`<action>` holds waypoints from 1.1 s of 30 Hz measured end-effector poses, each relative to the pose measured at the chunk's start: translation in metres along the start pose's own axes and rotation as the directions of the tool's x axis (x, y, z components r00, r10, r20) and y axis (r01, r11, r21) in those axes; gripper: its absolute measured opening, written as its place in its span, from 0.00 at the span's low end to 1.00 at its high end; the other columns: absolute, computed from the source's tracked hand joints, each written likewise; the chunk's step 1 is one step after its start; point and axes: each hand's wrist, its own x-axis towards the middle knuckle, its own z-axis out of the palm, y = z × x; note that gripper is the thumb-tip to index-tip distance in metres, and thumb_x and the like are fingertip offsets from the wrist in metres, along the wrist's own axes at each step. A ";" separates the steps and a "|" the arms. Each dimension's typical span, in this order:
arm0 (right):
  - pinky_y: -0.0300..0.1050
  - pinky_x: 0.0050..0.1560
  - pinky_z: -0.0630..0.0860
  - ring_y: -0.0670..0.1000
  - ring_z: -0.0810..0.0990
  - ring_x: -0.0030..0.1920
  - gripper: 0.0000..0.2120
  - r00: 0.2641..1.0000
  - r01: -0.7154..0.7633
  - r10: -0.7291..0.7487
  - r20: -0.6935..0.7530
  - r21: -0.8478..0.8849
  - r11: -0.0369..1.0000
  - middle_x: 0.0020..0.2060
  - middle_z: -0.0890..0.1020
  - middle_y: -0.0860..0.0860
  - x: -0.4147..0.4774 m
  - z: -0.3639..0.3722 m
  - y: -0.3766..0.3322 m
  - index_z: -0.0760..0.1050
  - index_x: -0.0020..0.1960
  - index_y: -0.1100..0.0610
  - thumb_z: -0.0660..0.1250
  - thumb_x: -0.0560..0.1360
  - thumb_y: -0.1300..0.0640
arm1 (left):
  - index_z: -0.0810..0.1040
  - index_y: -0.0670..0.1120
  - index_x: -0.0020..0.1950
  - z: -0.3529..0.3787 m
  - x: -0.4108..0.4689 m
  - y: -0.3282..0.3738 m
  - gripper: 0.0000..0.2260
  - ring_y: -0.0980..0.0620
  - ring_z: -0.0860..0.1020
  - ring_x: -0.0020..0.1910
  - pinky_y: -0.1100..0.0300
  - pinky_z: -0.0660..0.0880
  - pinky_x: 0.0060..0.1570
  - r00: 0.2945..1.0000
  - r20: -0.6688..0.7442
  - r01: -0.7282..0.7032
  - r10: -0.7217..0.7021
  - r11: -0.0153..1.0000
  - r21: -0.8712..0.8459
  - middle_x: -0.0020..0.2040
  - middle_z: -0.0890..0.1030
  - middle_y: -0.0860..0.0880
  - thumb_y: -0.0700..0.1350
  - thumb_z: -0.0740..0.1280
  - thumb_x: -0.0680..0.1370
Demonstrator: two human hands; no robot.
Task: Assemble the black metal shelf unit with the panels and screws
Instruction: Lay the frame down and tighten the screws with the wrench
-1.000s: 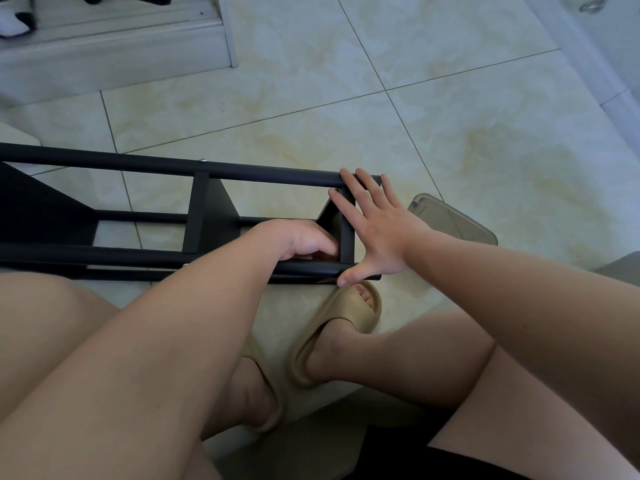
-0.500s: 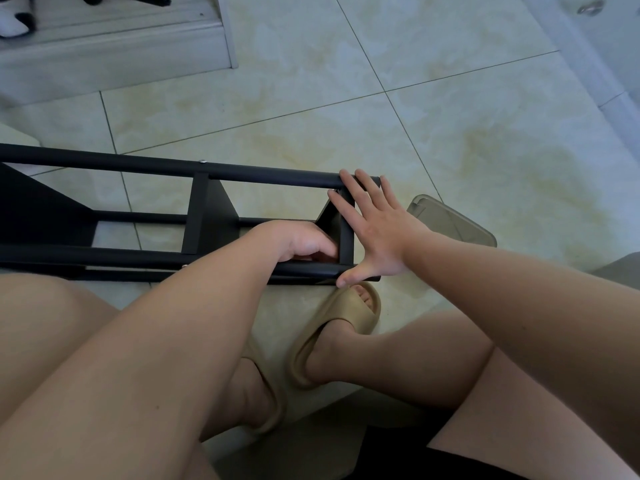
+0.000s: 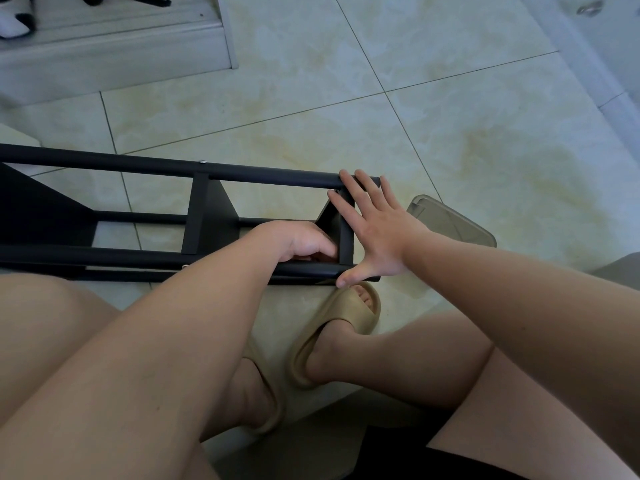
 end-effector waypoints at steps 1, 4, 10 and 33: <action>0.61 0.76 0.31 0.62 0.31 0.79 0.70 1.000 0.000 0.000 -0.001 -0.002 1.000 0.79 0.31 0.59 0.000 0.000 0.000 0.34 0.82 0.54 0.49 0.55 0.12 | 0.82 0.38 0.58 0.000 0.000 0.000 0.14 0.48 0.80 0.47 0.50 0.76 0.60 1.000 0.001 -0.001 0.001 1.000 -0.002 0.51 0.84 0.41 0.39 0.67 0.74; 0.61 0.76 0.31 0.62 0.31 0.79 0.70 1.000 0.000 0.000 -0.008 -0.008 1.000 0.79 0.32 0.59 0.000 0.001 0.000 0.34 0.82 0.55 0.49 0.56 0.12 | 0.84 0.43 0.49 -0.001 0.000 -0.001 0.07 0.51 0.78 0.44 0.57 0.75 0.48 1.000 0.016 -0.015 0.016 0.999 -0.028 0.42 0.84 0.48 0.38 0.67 0.75; 0.62 0.77 0.33 0.62 0.31 0.79 0.70 1.000 0.002 -0.002 -0.008 -0.010 1.000 0.79 0.32 0.59 0.000 0.001 0.001 0.35 0.82 0.55 0.49 0.56 0.12 | 0.83 0.40 0.56 0.000 0.000 -0.001 0.11 0.45 0.81 0.50 0.51 0.75 0.58 1.000 0.001 -0.004 0.004 0.999 -0.046 0.51 0.85 0.42 0.41 0.69 0.75; 0.62 0.76 0.32 0.62 0.31 0.79 0.70 1.000 0.002 -0.002 -0.008 -0.007 1.000 0.79 0.32 0.59 0.000 0.002 0.001 0.34 0.82 0.54 0.48 0.55 0.12 | 0.86 0.48 0.45 -0.003 -0.001 -0.001 0.08 0.51 0.80 0.45 0.58 0.76 0.50 0.999 0.050 -0.010 0.012 0.999 -0.040 0.43 0.84 0.50 0.38 0.67 0.74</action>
